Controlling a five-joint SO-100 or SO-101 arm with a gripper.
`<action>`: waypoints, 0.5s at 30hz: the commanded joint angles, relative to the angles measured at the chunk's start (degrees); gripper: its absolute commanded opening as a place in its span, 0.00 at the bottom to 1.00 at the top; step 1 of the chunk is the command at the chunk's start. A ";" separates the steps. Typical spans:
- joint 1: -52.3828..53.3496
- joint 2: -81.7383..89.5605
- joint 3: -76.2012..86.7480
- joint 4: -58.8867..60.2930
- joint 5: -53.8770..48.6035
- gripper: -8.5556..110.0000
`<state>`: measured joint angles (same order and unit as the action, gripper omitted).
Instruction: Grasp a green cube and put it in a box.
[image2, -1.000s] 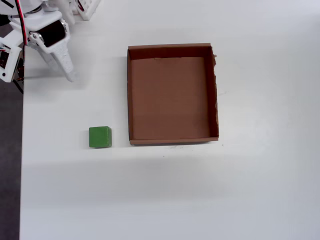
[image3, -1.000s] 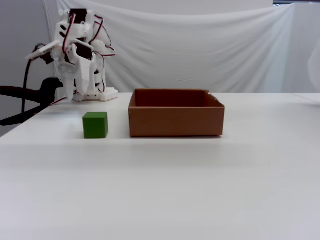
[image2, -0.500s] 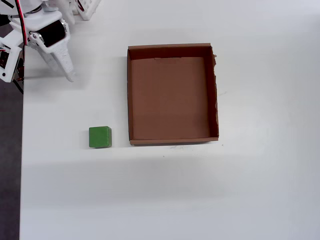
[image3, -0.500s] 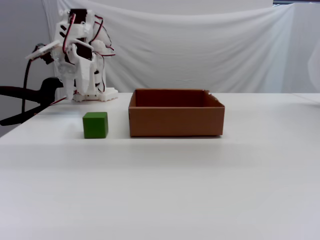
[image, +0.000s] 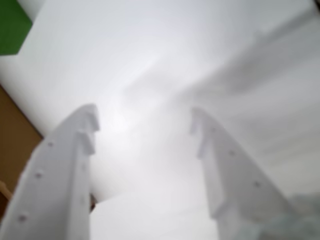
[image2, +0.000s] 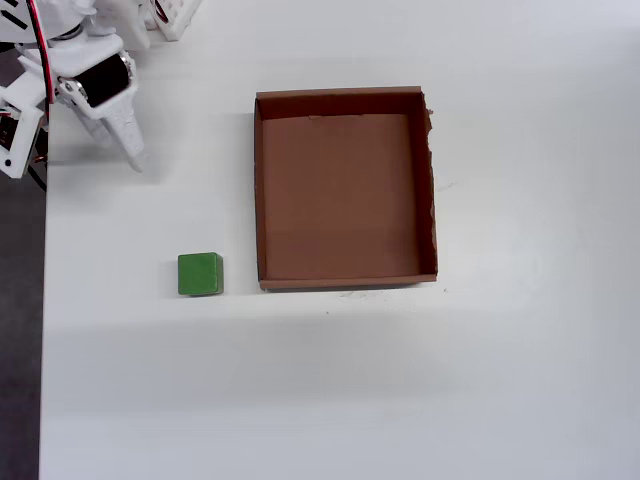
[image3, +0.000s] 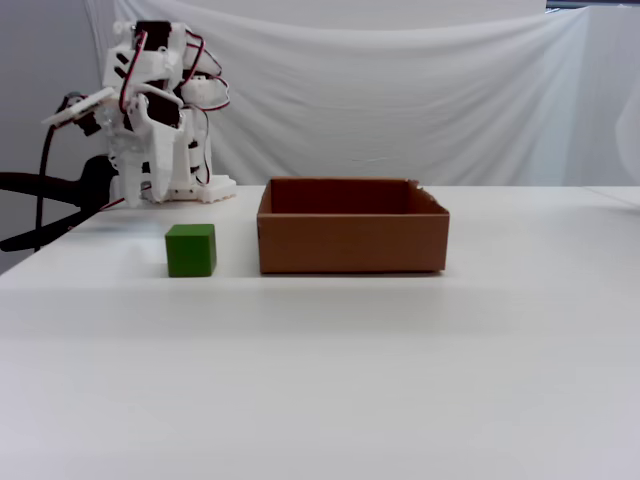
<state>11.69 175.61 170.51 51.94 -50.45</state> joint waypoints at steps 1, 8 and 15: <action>-0.70 -3.43 -4.75 -1.41 0.00 0.27; -2.99 -14.94 -11.78 -5.10 -7.38 0.27; -4.57 -30.15 -25.31 -5.01 -13.54 0.27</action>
<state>8.00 148.62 151.88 47.11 -60.56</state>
